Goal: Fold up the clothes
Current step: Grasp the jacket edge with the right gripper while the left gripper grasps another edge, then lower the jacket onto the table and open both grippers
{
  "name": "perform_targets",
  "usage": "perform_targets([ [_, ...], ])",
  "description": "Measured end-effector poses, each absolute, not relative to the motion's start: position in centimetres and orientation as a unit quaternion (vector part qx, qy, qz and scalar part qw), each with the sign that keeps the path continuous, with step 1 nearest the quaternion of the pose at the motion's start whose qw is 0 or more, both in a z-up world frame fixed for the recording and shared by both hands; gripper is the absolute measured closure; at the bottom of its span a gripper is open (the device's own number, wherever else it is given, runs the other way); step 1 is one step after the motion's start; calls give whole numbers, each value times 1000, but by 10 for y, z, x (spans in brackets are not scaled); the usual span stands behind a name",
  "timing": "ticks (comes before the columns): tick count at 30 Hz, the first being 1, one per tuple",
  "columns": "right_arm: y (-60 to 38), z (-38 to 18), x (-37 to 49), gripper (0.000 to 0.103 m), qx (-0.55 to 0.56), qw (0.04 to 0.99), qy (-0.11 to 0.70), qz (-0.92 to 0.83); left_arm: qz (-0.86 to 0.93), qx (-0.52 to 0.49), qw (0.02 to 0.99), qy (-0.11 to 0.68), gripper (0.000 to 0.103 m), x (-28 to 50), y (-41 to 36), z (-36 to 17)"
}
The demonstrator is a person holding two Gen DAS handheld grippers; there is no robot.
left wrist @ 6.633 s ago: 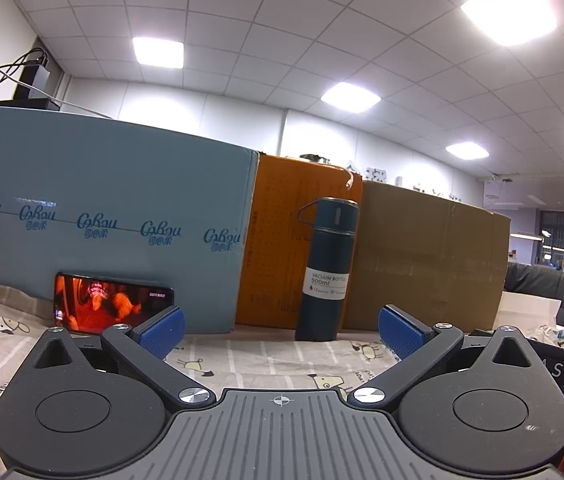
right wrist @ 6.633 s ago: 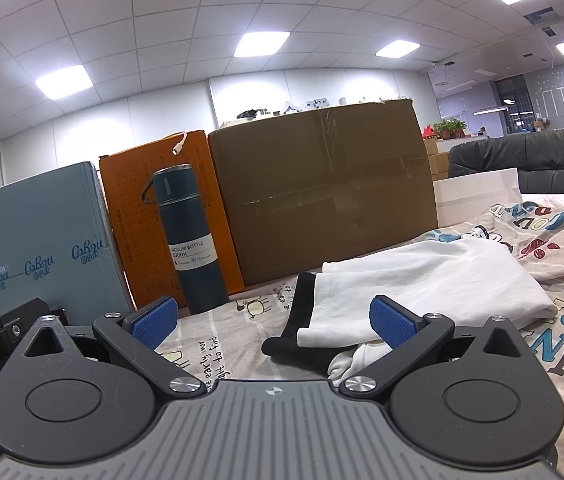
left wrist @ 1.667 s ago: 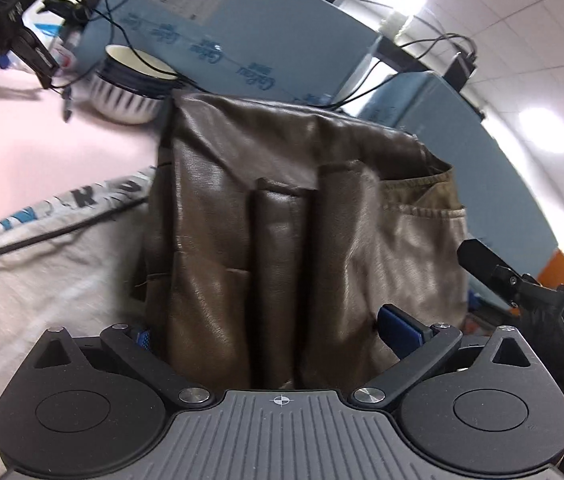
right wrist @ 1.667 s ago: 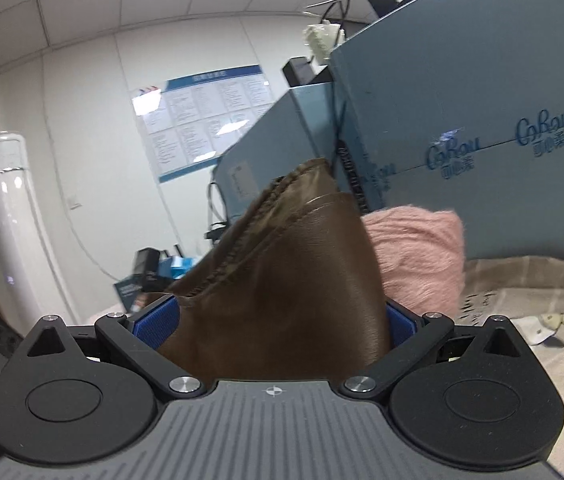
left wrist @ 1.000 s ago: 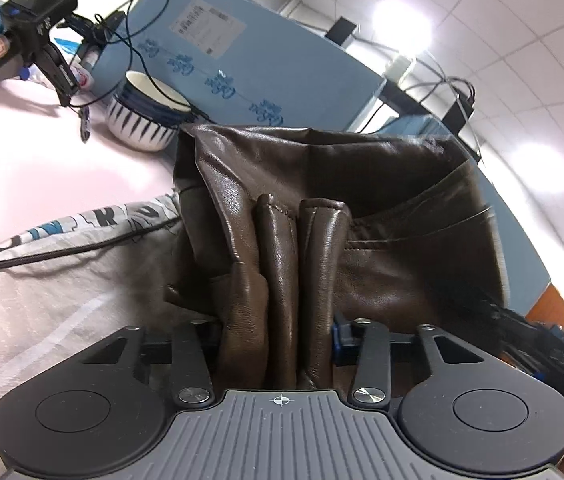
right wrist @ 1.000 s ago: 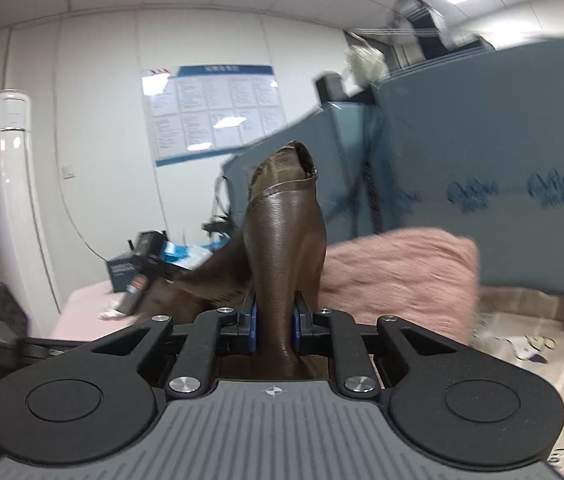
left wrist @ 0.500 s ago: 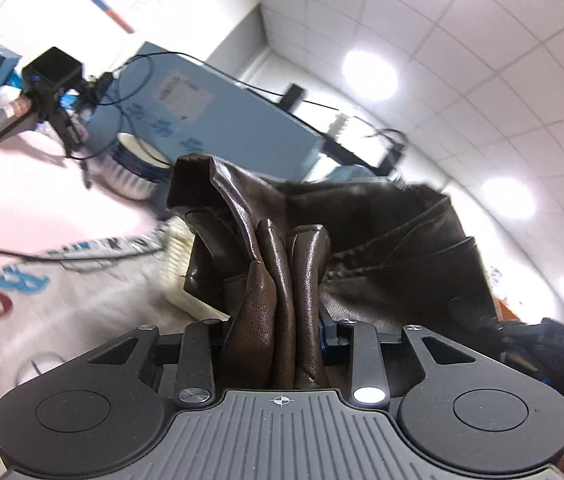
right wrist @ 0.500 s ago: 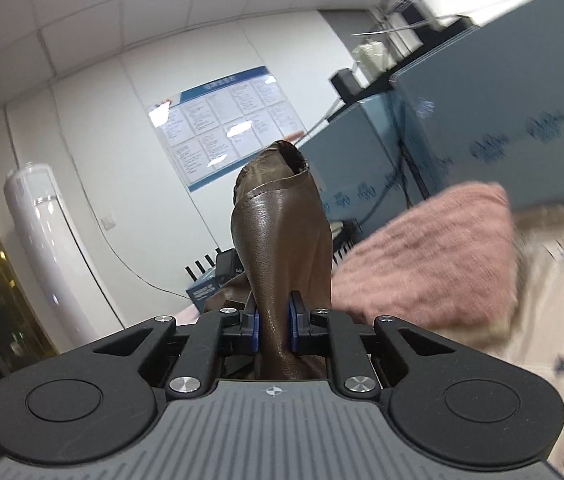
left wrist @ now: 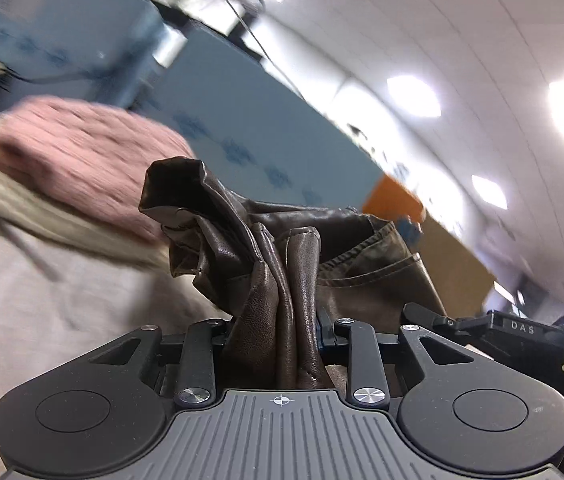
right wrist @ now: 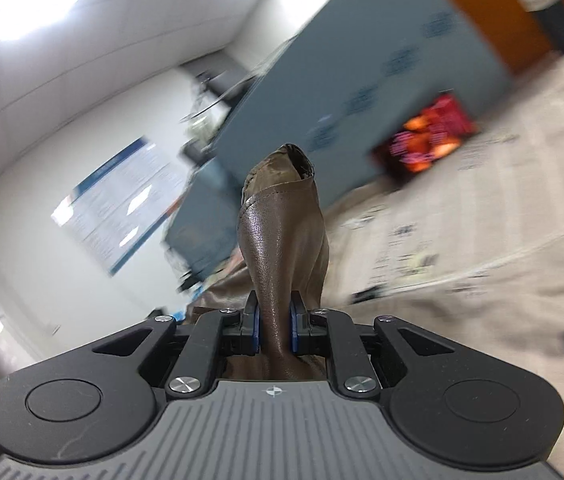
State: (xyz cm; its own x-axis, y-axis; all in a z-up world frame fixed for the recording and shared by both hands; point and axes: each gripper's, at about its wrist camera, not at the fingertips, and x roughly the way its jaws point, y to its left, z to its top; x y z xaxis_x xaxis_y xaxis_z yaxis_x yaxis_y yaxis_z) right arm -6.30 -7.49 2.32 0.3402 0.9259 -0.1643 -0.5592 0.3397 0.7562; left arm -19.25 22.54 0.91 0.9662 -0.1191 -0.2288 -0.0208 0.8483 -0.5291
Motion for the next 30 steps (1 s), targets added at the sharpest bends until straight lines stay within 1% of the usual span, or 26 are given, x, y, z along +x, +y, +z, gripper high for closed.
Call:
perform_targets([
  [4, -97, 15, -44, 91, 297, 786, 318, 440, -36, -262, 948, 177, 75, -156, 214, 7],
  [7, -101, 4, -30, 91, 288, 799, 326, 416, -39, -261, 944, 195, 74, -139, 213, 5],
  [9, -100, -2, -25, 90, 277, 805, 329, 408, -34, -258, 944, 203, 71, -137, 213, 4],
  [10, -100, -4, -23, 90, 271, 809, 329, 404, -31, -256, 944, 206, 67, -136, 212, 3],
  [11, -100, -5, -24, 89, 261, 814, 327, 404, -28, -258, 943, 209, 65, -137, 213, 3],
  [12, -101, -5, -25, 84, 250, 819, 323, 402, -27, -262, 941, 211, 65, -139, 214, 2],
  [13, -100, -3, -28, 78, 238, 827, 316, 399, -22, -264, 940, 213, 62, -140, 216, 2],
  [14, -99, 0, -31, 76, 222, 838, 306, 394, -17, -267, 939, 215, 55, -141, 219, 1],
  [16, -98, 7, -40, 60, 187, 859, 283, 384, -2, -265, 941, 208, 48, -146, 222, 1],
  [17, -98, 9, -44, 58, 174, 864, 274, 384, 1, -270, 940, 206, 46, -147, 226, 1],
  [19, -99, 14, -54, 46, 147, 875, 255, 385, 8, -281, 939, 199, 45, -150, 233, 0],
  [20, -99, 16, -60, 43, 133, 877, 245, 392, 14, -285, 938, 197, 45, -152, 236, 1],
  [22, -98, 20, -73, 31, 103, 877, 222, 414, 26, -289, 938, 191, 45, -156, 242, 2],
  [23, -96, 23, -78, 27, 90, 873, 214, 429, 31, -291, 938, 187, 45, -160, 244, 2],
  [24, -95, 24, -84, 20, 79, 866, 210, 446, 33, -292, 938, 185, 45, -161, 246, 3],
  [25, -93, 25, -89, 16, 68, 859, 206, 463, 35, -293, 938, 182, 44, -162, 248, 4],
  [27, -88, 26, -98, 15, 46, 840, 206, 499, 44, -296, 937, 180, 39, -164, 252, 6],
  [30, -72, 21, -110, 11, 9, 815, 221, 536, 51, -301, 935, 179, 36, -166, 256, 6],
])
